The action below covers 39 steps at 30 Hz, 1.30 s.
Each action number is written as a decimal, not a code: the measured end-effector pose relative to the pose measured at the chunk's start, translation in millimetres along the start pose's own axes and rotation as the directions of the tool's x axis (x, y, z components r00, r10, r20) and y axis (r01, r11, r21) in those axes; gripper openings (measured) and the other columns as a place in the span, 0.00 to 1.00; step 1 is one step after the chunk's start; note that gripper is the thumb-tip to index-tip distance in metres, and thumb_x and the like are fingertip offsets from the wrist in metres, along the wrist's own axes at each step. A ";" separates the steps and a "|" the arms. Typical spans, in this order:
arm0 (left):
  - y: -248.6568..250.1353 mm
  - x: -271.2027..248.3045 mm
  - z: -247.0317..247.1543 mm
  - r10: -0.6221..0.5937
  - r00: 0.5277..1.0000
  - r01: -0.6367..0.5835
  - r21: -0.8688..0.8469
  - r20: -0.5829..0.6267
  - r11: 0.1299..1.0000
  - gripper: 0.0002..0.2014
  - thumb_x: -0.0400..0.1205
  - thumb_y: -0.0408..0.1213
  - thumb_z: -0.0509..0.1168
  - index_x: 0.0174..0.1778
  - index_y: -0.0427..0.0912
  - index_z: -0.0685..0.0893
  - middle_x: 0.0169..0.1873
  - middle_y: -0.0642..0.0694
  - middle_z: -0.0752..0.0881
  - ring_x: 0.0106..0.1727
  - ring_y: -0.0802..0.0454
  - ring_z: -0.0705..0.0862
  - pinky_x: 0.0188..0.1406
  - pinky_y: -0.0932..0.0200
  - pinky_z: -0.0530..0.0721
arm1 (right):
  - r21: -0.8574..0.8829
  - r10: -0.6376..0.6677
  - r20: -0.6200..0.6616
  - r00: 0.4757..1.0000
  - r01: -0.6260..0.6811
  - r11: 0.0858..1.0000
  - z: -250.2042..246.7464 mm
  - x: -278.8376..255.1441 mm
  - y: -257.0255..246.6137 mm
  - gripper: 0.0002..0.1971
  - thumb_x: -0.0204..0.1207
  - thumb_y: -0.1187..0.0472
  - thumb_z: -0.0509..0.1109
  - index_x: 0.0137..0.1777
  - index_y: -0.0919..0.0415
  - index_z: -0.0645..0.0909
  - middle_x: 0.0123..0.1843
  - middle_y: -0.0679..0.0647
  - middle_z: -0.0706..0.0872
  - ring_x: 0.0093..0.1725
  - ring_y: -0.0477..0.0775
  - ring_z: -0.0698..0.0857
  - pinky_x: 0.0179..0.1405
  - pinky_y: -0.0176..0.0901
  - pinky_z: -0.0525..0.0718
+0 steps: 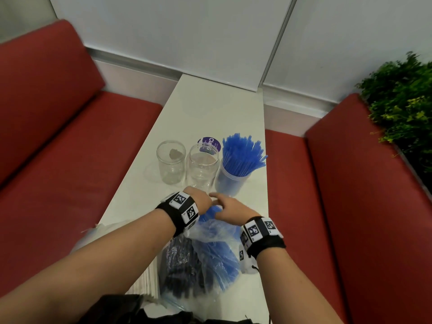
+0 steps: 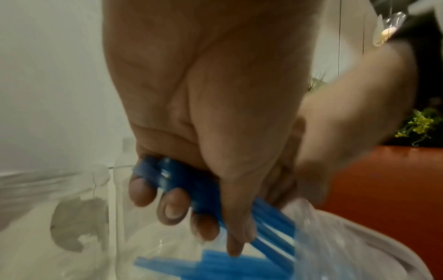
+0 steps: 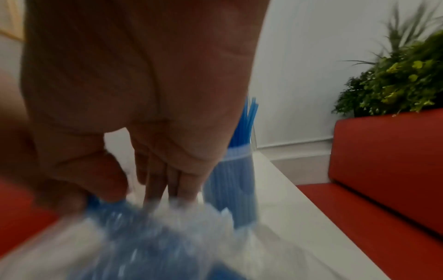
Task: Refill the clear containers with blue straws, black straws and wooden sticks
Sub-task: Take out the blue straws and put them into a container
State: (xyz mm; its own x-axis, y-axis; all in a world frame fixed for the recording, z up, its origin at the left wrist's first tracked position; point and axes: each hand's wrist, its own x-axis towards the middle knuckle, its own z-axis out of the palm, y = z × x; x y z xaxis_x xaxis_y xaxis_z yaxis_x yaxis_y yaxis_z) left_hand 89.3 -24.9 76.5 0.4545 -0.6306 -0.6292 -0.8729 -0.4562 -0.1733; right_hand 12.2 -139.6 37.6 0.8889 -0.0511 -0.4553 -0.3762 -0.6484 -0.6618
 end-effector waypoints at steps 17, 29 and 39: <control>-39.6 -29.2 -64.2 0.025 0.849 -0.339 -0.508 -0.528 0.792 0.28 0.86 0.60 0.54 0.39 0.38 0.84 0.35 0.44 0.84 0.39 0.47 0.83 0.43 0.49 0.80 | 0.447 0.088 -0.387 0.918 0.103 0.889 42.0 -2.2 0.9 0.22 0.83 0.48 0.73 0.34 0.60 0.72 0.27 0.53 0.76 0.28 0.51 0.73 0.32 0.39 0.75; -30.7 -24.6 -47.2 -0.274 0.593 -0.694 -0.653 -0.757 0.302 0.21 0.88 0.56 0.54 0.72 0.52 0.79 0.67 0.58 0.82 0.64 0.71 0.78 0.61 0.75 0.72 | 0.521 0.094 -0.488 0.868 0.203 0.829 25.0 -6.1 -16.8 0.22 0.85 0.50 0.72 0.32 0.59 0.72 0.23 0.51 0.73 0.23 0.49 0.71 0.26 0.37 0.74; -28.1 5.7 15.8 -0.385 0.826 -0.474 -0.877 -0.411 -0.080 0.16 0.91 0.41 0.51 0.62 0.41 0.82 0.50 0.42 0.87 0.57 0.44 0.87 0.58 0.51 0.83 | 0.690 0.143 -0.641 0.754 0.484 0.538 -14.1 -14.3 -57.0 0.21 0.85 0.47 0.71 0.33 0.56 0.74 0.24 0.52 0.69 0.22 0.51 0.70 0.25 0.44 0.74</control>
State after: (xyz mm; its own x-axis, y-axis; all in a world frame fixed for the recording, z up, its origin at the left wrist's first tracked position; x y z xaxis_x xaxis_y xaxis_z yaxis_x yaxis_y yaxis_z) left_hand 113.6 -5.7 65.8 0.7850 -0.6031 -0.1417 0.0105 -0.2156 0.9764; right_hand 24.6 -112.6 90.2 0.7841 -0.6181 -0.0565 0.0474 0.1504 -0.9875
